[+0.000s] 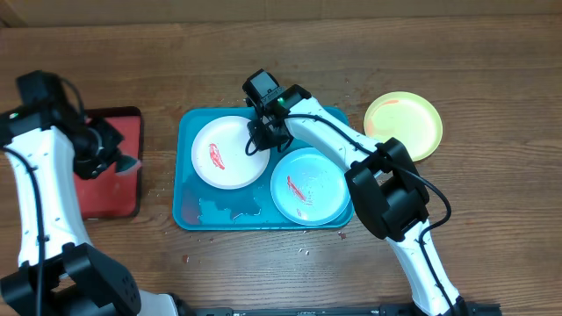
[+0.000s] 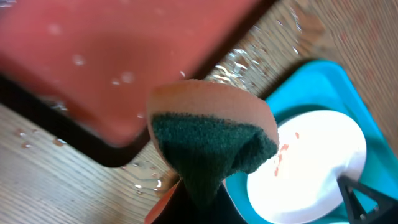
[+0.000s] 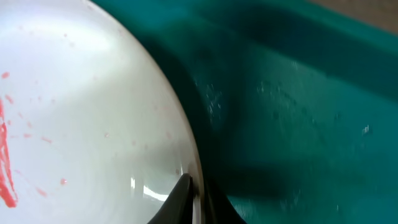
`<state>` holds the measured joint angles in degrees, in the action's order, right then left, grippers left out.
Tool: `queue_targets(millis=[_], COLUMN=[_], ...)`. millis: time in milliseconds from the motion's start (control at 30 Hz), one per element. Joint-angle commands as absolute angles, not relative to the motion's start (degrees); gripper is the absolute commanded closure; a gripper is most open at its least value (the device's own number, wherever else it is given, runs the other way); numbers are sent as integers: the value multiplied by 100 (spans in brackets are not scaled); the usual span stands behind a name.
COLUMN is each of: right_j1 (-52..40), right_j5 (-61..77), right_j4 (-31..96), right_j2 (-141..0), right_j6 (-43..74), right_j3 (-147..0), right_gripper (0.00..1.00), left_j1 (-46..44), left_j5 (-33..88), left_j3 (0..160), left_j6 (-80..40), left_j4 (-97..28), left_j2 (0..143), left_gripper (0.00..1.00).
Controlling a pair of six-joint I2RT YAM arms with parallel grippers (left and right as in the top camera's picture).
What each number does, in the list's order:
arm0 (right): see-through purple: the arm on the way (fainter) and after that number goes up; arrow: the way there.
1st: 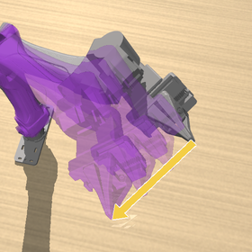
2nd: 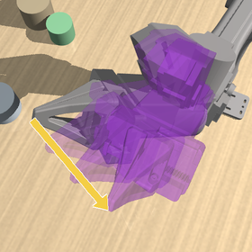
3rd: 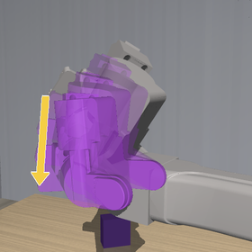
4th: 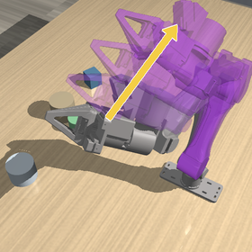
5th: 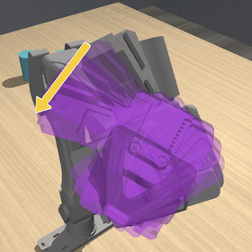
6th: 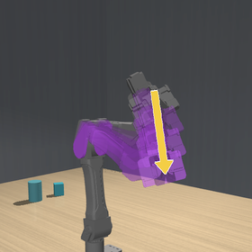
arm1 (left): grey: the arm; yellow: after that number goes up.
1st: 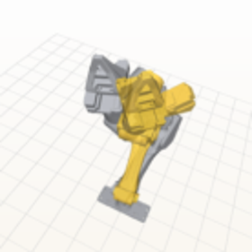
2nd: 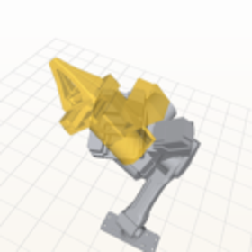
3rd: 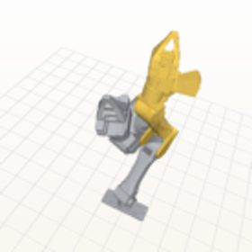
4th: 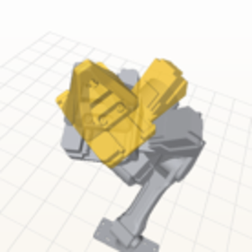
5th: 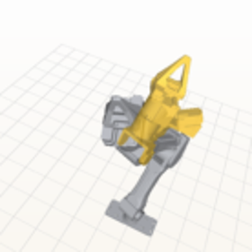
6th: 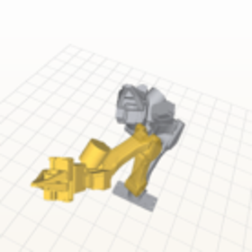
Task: Clean dirty plates on tray and stack at the side
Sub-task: 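Bring the sponge in the left gripper toward the white plate, then scrub the white plate with the sponge while the right gripper holds it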
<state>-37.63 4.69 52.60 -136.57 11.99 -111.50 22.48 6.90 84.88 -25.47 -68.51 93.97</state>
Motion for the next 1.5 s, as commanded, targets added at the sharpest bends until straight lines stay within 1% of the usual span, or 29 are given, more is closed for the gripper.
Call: queue_targets(millis=[0, 133, 300, 433, 600, 867, 967, 1133, 1233, 1467], right_j1=[-3765, -3778, -3782, -3782, -3782, -3782, -3782, -3780, -3782, -3780], right_j5=[467, 847, 1741, 1813, 1811, 1811, 1811, 1809, 1809, 1758], right_j4=[5642, 6125, 6202, 6219, 6296, 6337, 6337, 6337, 6337, 6361], right_j2=[-13743, -13743, -13743, -13745, -13745, -13743, -13745, -13745, -13745, -13745], right_j6=[1848, 2220, 2578, 2580, 2580, 2580, 2578, 2578, 2578, 2576], right_j3=[-11144, -11144, -11144, -11144, -11144, -11144, -11144, -11144, -11144, -11144], right_gripper=[96, 96, 96, 96, 96, 96, 96, 96, 96, 96], left_j1=[1809, 1190, 360, -311, -744, -882, -882, -882, -851, -666], left_j5=[731, 735, 760, 753, 733, 764, 1085, 1214, 781, -1258], left_j3=[8512, 8246, 7664, 7273, 7094, 7091, 7089, 7091, 7089, 7210], left_j6=[-2416, -2375, -2383, -2491, -3070, -3245, -3203, -2744, -2528, -2523], left_j4=[-6788, -6471, -5843, -5144, -4617, -4584, -4589, -4598, -4788, -5485], left_j2=[9419, 9450, 9456, 9550, 9730, 10460, 10796, 11266, 11430, 11448], left_gripper=[96, 96, 96, 96, 96, 96, 96, 96, 96, 96])
